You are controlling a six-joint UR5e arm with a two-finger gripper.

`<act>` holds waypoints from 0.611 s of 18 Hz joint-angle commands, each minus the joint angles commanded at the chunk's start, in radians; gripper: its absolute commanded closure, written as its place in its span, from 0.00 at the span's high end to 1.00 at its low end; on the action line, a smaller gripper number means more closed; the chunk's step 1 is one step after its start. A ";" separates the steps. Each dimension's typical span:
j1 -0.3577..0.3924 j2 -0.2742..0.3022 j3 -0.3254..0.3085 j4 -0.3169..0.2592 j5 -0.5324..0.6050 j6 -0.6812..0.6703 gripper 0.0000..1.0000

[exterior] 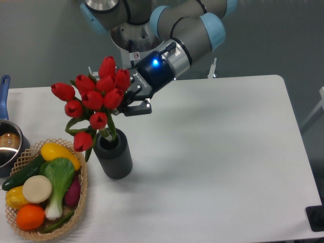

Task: Insert the flowers into the vase
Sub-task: 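Lower the tulip stems down into the black vase opening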

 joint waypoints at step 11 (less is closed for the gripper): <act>-0.021 -0.051 -0.043 -0.002 0.011 0.063 0.06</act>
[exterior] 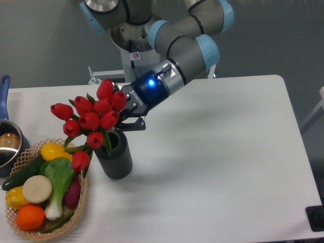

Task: Insert the flowers into the vase
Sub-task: 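Lower the tulip stems down into the black vase opening, then open the gripper to release the tulips in the vase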

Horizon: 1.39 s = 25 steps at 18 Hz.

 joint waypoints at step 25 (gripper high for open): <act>0.029 0.000 -0.123 0.003 0.152 0.109 0.97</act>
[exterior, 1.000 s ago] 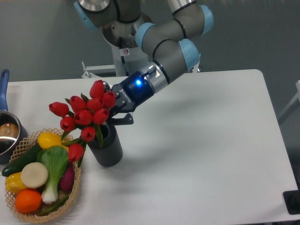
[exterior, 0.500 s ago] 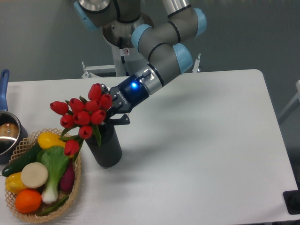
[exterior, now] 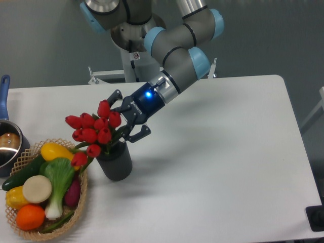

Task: Insert the flowers into the vase
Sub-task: 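Open the gripper to release the tulips in the vase, then raise the open gripper up and away from the tulips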

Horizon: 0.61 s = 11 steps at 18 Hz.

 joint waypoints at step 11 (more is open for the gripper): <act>0.141 0.103 0.012 -0.003 0.144 -0.037 1.00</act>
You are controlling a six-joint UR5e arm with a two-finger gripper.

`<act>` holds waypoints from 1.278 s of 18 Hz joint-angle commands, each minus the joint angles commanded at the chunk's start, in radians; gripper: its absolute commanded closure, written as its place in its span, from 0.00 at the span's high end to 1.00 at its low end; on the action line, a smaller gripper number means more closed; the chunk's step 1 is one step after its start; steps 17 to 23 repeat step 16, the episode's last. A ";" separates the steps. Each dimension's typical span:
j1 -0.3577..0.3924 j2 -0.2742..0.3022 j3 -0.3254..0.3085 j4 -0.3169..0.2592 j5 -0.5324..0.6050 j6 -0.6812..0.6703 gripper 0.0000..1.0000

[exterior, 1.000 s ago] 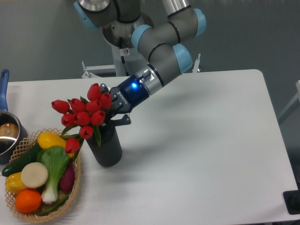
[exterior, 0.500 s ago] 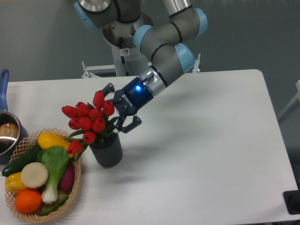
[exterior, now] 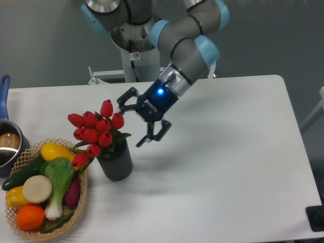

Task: Insert the flowers into the vase
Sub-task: 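Raise the open gripper up and away from the tulips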

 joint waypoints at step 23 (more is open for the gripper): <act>0.227 0.097 0.061 -0.063 1.088 0.100 1.00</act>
